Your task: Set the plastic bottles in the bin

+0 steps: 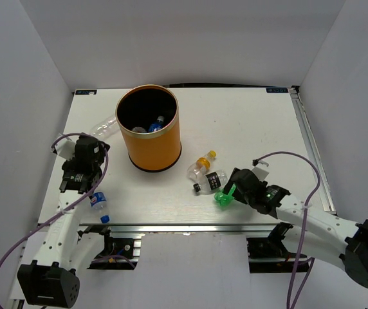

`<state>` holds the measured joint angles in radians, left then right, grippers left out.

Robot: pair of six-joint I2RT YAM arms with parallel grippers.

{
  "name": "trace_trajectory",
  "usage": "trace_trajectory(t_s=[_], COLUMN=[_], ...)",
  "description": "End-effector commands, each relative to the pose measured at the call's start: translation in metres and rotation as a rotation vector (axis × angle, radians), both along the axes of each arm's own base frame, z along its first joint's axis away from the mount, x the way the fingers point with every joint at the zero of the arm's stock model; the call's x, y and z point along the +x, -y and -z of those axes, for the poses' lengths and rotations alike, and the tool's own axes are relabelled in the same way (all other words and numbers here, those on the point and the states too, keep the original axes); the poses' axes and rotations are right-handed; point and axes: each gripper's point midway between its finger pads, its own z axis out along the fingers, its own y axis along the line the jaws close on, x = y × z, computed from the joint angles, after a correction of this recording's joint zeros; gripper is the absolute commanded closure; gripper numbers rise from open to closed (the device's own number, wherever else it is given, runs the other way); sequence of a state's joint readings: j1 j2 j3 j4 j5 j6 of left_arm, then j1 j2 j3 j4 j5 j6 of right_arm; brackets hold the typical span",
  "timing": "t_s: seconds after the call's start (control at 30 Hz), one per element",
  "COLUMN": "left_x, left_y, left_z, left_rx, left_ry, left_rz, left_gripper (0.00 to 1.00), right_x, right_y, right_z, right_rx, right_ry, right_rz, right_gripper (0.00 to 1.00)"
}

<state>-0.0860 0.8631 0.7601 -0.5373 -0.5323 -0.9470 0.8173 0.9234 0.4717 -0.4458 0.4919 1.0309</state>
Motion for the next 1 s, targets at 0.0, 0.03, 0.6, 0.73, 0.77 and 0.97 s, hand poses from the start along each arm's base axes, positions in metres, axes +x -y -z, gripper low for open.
trace_trajectory(t_s=[0.0, 0.03, 0.6, 0.73, 0.77, 0.97], left_x=[-0.003, -0.003, 0.003, 0.008, 0.008, 0.008], left_y=[-0.008, -0.008, -0.006, -0.002, -0.001, 0.001], left_z=[-0.007, -0.006, -0.003, 0.001, 0.003, 0.006], left_rx=[0.014, 0.012, 0.025, 0.021, 0.022, 0.023], left_ry=[0.035, 0.038, 0.032, 0.013, 0.002, -0.017], left_rz=[-0.035, -0.038, -0.014, 0.010, 0.014, 0.032], left_gripper=[0.02, 0.02, 0.05, 0.04, 0.03, 0.02], right_x=[0.000, 0.004, 0.086, 0.119, 0.117, 0.150], right_y=[0.006, 0.002, 0.006, -0.090, -0.121, -0.272], right_z=[0.019, 0.020, -0.135, -0.261, -0.277, -0.350], right_rx=[0.001, 0.022, -0.089, 0.037, 0.035, 0.057], right_ry=[-0.032, -0.016, 0.525, 0.813, 0.858, 0.956], right_rz=[0.076, 0.078, 0.028, -0.334, -0.488, -0.878], right_gripper=[0.11, 0.11, 0.78, 0.78, 0.78, 0.69])
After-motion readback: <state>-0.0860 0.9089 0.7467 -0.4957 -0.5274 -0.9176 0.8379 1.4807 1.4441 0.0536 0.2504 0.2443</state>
